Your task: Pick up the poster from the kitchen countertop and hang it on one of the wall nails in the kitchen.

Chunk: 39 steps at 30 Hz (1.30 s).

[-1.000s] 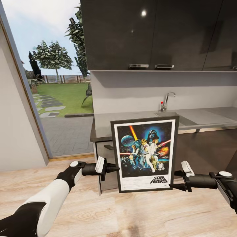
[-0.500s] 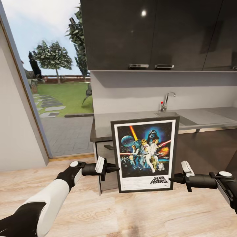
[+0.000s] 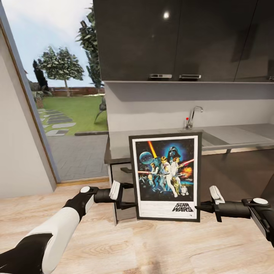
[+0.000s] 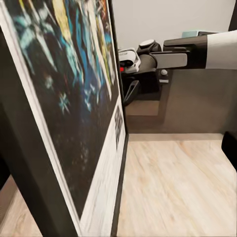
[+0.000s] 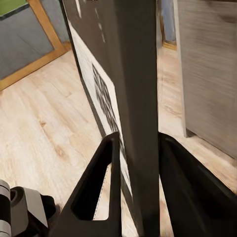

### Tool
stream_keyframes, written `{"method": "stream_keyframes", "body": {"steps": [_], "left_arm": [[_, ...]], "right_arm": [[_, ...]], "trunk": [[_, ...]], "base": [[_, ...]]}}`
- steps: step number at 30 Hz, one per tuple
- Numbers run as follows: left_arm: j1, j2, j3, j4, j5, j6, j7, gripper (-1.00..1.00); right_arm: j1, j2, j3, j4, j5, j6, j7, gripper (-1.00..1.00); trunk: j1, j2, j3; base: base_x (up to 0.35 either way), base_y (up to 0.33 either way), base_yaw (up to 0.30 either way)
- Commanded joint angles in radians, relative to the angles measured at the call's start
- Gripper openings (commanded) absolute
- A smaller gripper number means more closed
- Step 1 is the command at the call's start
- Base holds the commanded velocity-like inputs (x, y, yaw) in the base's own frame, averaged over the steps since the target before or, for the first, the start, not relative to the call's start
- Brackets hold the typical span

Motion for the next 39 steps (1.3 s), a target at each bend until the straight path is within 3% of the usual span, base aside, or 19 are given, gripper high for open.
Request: {"method": "stream_keyframes", "body": {"steps": [1,8,12,18,21,36,38,39], "left_arm": [[-0.001,-0.001,0.007,0.0,-0.003,-0.009,-0.004,1.0],[-0.001,0.01,0.009,0.002,0.0,-0.009,-0.004,1.0],[0.0,0.038,0.01,0.007,0.034,-0.009,-0.004,1.0],[-0.001,0.101,0.01,0.052,0.078,-0.01,-0.004,1.0],[-0.001,0.128,0.01,0.077,0.084,-0.011,-0.004,1.0],[-0.001,0.196,0.01,0.159,0.089,-0.017,-0.004,1.0],[-0.001,0.205,0.01,0.186,0.089,-0.018,-0.004,1.0],[-0.001,0.211,0.01,0.25,0.088,-0.028,-0.004,1.0]], "right_arm": [[-0.001,0.0,-0.001,0.0,-0.002,0.017,0.003,-1.0],[-0.001,0.0,-0.001,0.0,-0.002,0.017,0.003,-1.0],[-0.001,0.0,-0.001,0.0,-0.002,0.017,0.003,-1.0],[-0.001,0.0,-0.001,0.0,-0.002,0.017,0.003,-1.0],[-0.001,0.0,-0.001,0.0,-0.002,0.017,0.003,-1.0],[-0.001,0.0,-0.003,-0.002,-0.004,0.018,0.003,-1.0],[-0.001,0.0,-0.006,-0.003,-0.006,0.018,0.003,-1.0],[-0.001,0.0,-0.01,-0.004,-0.01,0.022,0.003,-1.0]], "trunk": [[0.0,-0.001,-0.001],[0.0,-0.001,-0.001],[0.0,-0.001,-0.001],[0.0,-0.001,-0.001],[0.0,-0.001,-0.001],[0.0,-0.001,-0.001],[0.0,-0.001,-0.001],[0.0,-0.001,-0.001]], "base": [[0.0,0.0,0.0],[0.0,0.0,0.0],[0.0,0.0,0.0],[0.0,0.0,0.0],[0.0,0.0,0.0],[0.0,0.0,0.0],[0.0,0.0,0.0],[0.0,0.0,0.0]]}}
